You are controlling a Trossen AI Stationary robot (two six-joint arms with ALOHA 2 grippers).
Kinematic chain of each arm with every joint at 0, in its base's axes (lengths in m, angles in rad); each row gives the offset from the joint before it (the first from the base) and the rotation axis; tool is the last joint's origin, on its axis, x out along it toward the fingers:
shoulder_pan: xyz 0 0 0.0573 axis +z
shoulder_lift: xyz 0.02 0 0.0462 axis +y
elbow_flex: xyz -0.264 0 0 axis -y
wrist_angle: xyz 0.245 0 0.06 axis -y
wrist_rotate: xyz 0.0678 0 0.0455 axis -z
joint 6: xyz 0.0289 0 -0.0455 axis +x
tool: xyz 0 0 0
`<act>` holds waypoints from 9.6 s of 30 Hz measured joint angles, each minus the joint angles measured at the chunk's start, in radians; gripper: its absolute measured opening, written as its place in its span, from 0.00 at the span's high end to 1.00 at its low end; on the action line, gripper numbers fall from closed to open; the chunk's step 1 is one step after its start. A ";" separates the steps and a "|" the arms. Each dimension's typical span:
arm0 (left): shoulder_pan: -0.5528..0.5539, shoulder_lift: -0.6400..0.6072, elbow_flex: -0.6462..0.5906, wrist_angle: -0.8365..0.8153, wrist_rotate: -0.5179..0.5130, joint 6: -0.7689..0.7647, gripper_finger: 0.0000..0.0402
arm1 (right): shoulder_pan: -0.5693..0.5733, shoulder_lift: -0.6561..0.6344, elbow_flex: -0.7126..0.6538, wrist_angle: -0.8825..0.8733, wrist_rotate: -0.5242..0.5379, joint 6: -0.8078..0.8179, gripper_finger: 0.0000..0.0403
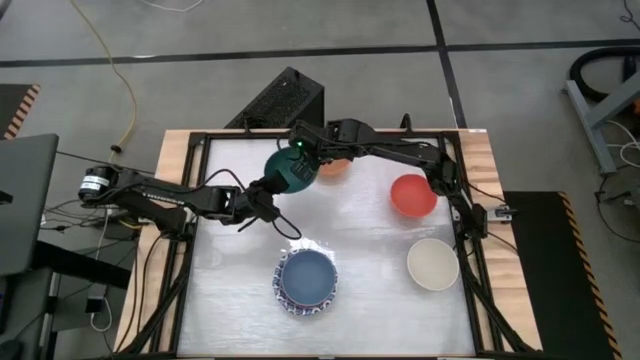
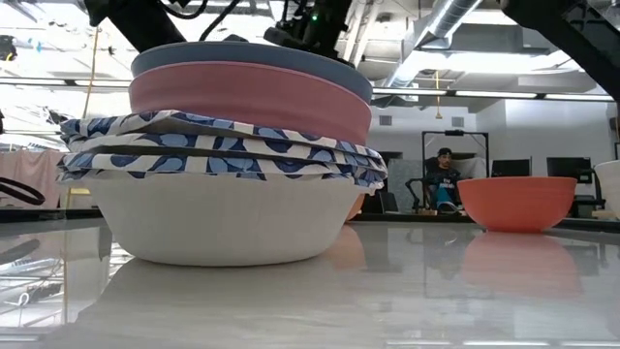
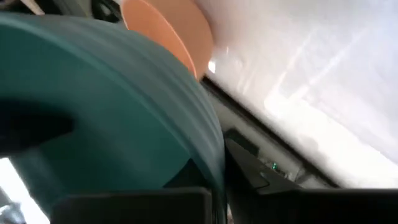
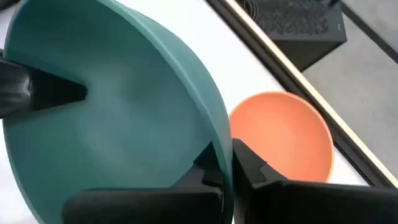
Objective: Nest bowls inside each other
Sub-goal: Stack the green bowl into the blue bowl, then stack the yellow bowl into the green bowl
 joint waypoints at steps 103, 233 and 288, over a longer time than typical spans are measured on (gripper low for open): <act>-0.009 -0.854 0.084 -0.376 0.372 -1.979 0.55 | 0.307 0.174 0.001 -0.008 -0.592 -0.538 0.97; -0.009 -0.877 -0.010 -0.468 0.437 -2.081 0.55 | -0.201 0.309 -0.019 -0.178 -0.217 -0.781 0.61; -0.009 -0.877 -0.010 -0.468 0.370 -2.083 0.55 | 0.157 0.040 0.007 -0.180 -0.180 -0.933 0.98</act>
